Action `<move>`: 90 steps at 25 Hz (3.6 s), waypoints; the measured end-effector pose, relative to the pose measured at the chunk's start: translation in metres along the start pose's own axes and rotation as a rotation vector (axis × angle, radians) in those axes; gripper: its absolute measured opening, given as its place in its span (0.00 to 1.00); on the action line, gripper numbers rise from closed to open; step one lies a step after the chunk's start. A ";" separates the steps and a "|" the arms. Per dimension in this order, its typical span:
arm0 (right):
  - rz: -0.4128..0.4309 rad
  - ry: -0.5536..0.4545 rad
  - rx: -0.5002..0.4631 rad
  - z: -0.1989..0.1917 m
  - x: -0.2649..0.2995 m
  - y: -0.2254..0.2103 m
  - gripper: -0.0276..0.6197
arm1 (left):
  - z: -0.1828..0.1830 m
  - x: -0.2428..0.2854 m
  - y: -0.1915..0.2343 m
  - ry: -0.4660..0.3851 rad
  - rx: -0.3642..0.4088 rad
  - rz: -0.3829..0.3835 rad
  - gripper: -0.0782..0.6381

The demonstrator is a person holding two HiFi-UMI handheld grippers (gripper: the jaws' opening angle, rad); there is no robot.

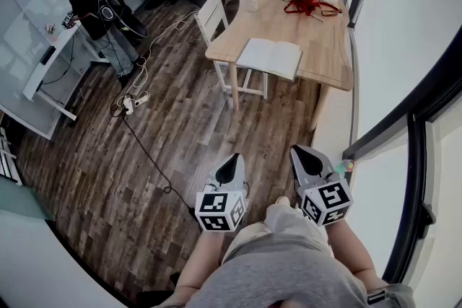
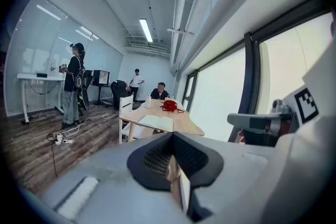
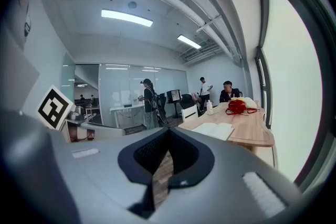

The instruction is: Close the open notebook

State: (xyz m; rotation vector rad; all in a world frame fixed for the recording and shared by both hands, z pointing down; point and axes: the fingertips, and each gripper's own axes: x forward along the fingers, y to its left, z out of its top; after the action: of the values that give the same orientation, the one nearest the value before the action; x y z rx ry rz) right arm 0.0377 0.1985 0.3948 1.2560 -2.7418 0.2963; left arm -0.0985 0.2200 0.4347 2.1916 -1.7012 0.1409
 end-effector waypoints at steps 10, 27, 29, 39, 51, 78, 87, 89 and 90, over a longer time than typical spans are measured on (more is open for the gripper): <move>-0.012 0.026 -0.002 -0.011 -0.014 0.001 0.04 | 0.000 -0.002 -0.006 -0.002 -0.034 -0.026 0.12; -0.026 0.038 0.043 -0.016 -0.009 0.016 0.05 | 0.006 -0.016 0.006 -0.015 -0.013 -0.052 0.12; -0.027 0.045 0.039 -0.018 -0.008 0.014 0.05 | 0.005 -0.013 0.007 -0.014 -0.016 -0.051 0.12; -0.021 0.048 0.027 -0.018 0.014 -0.009 0.05 | 0.010 0.023 0.014 -0.005 -0.010 -0.052 0.12; -0.037 0.040 0.020 0.001 0.083 -0.070 0.05 | 0.032 0.109 0.036 0.011 -0.011 -0.051 0.12; 0.037 0.035 -0.045 0.058 0.247 -0.212 0.05 | 0.104 0.324 0.078 0.003 -0.093 -0.015 0.12; 0.036 0.061 -0.042 0.054 0.261 -0.229 0.05 | 0.091 0.357 0.095 0.037 -0.161 -0.002 0.12; 0.025 0.064 -0.038 0.054 0.263 -0.234 0.05 | 0.088 0.364 0.099 0.045 -0.171 -0.003 0.12; 0.019 0.066 -0.035 0.054 0.264 -0.236 0.05 | 0.087 0.369 0.102 0.048 -0.178 -0.005 0.12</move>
State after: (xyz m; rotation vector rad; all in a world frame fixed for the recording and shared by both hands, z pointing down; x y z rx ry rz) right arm 0.0438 -0.1591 0.4211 1.1900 -2.6931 0.2853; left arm -0.1085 -0.1691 0.4848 2.0465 -1.6162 0.0392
